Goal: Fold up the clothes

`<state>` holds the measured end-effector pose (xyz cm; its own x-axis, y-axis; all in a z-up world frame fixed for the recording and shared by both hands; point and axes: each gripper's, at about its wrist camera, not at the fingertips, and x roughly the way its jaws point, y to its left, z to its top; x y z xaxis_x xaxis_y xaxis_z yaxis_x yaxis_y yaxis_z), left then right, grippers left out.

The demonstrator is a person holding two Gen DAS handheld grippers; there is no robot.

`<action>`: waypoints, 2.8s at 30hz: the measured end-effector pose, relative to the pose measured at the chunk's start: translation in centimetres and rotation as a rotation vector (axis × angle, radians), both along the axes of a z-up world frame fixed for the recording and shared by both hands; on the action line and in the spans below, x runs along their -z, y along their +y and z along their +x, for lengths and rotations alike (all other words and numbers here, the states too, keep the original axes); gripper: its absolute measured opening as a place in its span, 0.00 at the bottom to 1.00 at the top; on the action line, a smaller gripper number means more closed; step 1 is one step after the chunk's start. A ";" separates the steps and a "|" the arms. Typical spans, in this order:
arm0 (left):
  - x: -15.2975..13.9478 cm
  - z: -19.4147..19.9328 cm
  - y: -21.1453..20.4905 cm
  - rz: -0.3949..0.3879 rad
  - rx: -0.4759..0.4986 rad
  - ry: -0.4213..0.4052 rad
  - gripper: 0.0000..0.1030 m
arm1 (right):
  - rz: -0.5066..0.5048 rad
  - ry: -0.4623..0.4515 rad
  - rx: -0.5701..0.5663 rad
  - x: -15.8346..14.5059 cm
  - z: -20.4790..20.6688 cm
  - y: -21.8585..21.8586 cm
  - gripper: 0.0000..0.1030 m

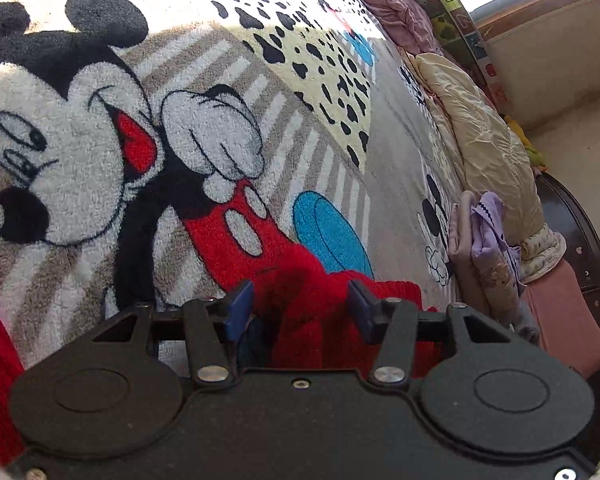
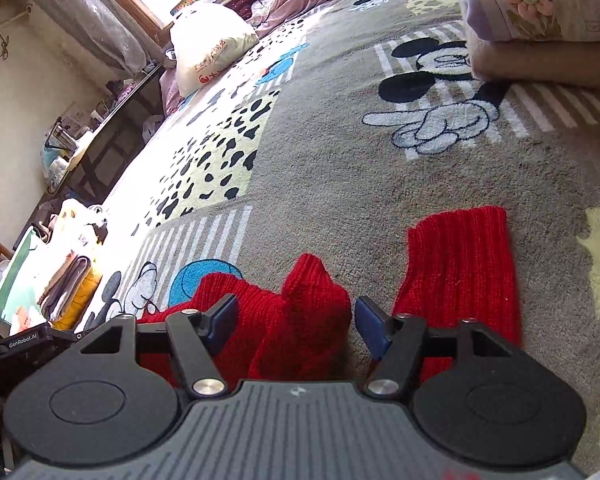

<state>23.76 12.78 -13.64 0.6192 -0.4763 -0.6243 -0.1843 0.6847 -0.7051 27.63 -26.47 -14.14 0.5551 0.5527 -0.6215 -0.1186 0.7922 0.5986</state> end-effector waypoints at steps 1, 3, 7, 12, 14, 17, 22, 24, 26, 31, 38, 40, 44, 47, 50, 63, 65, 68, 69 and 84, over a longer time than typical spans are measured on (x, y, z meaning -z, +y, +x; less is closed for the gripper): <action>-0.1 0.0 -0.2 0.007 0.012 -0.018 0.29 | 0.020 -0.001 -0.002 0.4 0.0 -0.2 0.42; -0.2 0.1 -0.6 0.022 0.035 -0.054 0.21 | 0.050 -0.010 -0.006 0.8 -0.1 -0.6 0.33; -1.5 1.0 -1.2 0.080 0.070 -0.150 0.16 | 0.130 -0.048 -0.023 1.1 -0.2 -1.3 0.23; -4.5 4.4 -1.3 0.133 0.077 -0.299 0.14 | 0.185 -0.148 -0.014 -1.1 1.2 -1.9 0.17; -5.7 5.8 -1.3 0.153 0.078 -0.359 0.14 | 0.173 -0.190 -0.011 -2.4 2.7 -1.9 0.16; -7.2 7.7 -0.9 0.191 0.058 -0.463 0.13 | 0.151 -0.263 -0.006 -4.3 5.0 -2.1 0.16; -6.0 12.5 -0.5 0.370 -0.025 -0.384 0.15 | 0.072 -0.336 0.019 -6.2 9.5 -2.2 0.15; -5.0 13.1 -0.5 0.462 -0.048 -0.290 0.24 | -0.012 -0.267 0.052 -5.0 11.7 -1.9 0.27; -4.7 11.6 0.2 0.444 -0.062 -0.302 0.28 | -0.137 -0.178 0.091 -3.3 13.3 -1.7 0.41; -4.9 5.0 1.2 0.410 -0.114 -0.321 0.42 | -0.087 -0.231 0.134 -2.4 9.2 -4.0 0.51; -4.3 -4.3 1.5 0.232 -0.086 -0.332 0.45 | -0.035 -0.228 0.336 -0.9 1.5 -10.1 0.52; -3.5 -6.6 1.5 0.125 -0.060 -0.321 0.46 | -0.021 -0.186 0.367 0.0 0.7 -11.1 0.52; -3.3 -10.4 0.9 -0.022 -0.016 -0.329 0.51 | 0.024 -0.078 0.394 2.4 0.0 -11.6 0.52; -4.0 -12.3 0.6 -0.085 -0.008 -0.338 0.51 | 0.123 -0.039 0.410 4.0 -0.2 -11.2 0.53; -4.9 -13.1 0.4 -0.097 -0.004 -0.335 0.51 | 0.141 -0.051 0.389 4.4 0.4 -10.3 0.44; -7.6 -17.1 1.2 -0.056 0.002 -0.367 0.52 | 0.088 -0.457 0.451 -4.5 -8.2 -15.9 0.10; -7.3 -17.5 1.3 -0.055 -0.005 -0.351 0.52 | 0.050 -0.418 0.501 -3.4 -9.1 -18.0 0.10; -7.1 -18.0 1.0 -0.043 -0.015 -0.331 0.52 | 0.043 -0.285 0.593 -0.7 -9.8 -20.8 0.11; -7.0 -18.1 0.9 -0.039 -0.018 -0.324 0.53 | 0.024 -0.249 0.626 0.0 -10.3 -21.2 0.14; -2.9 -17.7 4.7 -0.004 -0.337 -0.021 0.55 | -0.109 -0.371 0.034 -0.1 -10.8 -4.0 0.41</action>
<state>6.01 17.44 -10.73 0.7548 -0.2455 -0.6082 -0.3851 0.5847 -0.7140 16.87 -30.42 -14.03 0.7705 0.4718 -0.4287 -0.2838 0.8561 0.4320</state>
